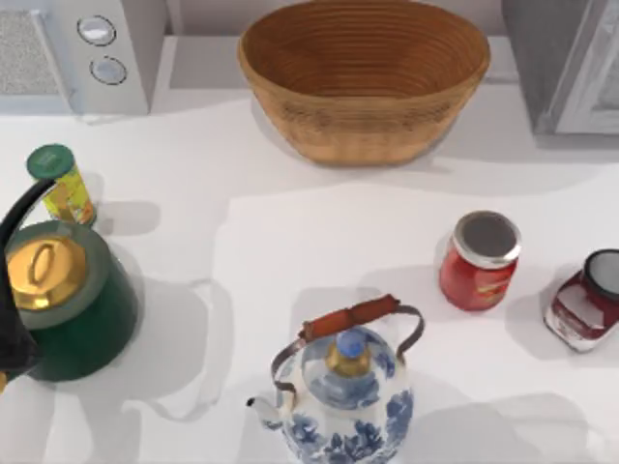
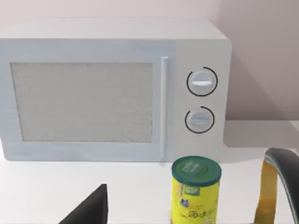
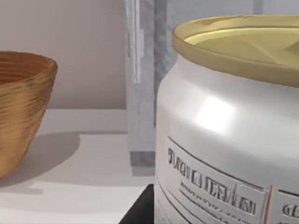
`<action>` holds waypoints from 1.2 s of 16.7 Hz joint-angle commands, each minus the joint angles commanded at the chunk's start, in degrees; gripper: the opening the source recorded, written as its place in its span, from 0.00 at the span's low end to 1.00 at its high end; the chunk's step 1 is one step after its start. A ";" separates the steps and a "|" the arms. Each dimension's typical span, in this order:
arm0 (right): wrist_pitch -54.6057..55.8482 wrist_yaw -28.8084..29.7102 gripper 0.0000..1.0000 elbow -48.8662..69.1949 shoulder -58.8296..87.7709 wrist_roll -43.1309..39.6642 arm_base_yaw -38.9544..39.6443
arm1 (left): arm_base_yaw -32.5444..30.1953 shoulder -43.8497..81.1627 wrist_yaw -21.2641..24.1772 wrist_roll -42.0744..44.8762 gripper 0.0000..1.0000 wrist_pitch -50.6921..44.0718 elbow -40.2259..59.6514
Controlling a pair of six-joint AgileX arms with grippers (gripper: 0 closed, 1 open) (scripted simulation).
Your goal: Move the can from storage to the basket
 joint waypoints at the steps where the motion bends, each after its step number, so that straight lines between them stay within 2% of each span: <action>1: 0.55 -0.23 0.00 -0.95 -0.83 -0.02 -0.24 | 0.00 0.00 0.00 0.00 1.00 0.00 0.00; 7: 0.60 -0.27 0.00 -1.65 -0.71 0.08 -0.14 | 0.00 0.00 0.00 0.00 1.00 0.00 0.00; 11: 2.47 2.22 0.00 3.25 5.25 0.10 1.68 | 0.00 0.00 0.00 0.00 1.00 0.00 0.00; 15: 7.14 7.30 0.00 14.93 20.69 0.06 6.30 | 0.00 0.00 0.00 0.00 1.00 0.00 0.00; 20: 15.38 15.48 0.00 35.04 48.92 0.10 14.60 | 0.00 0.00 0.00 0.00 1.00 0.00 0.00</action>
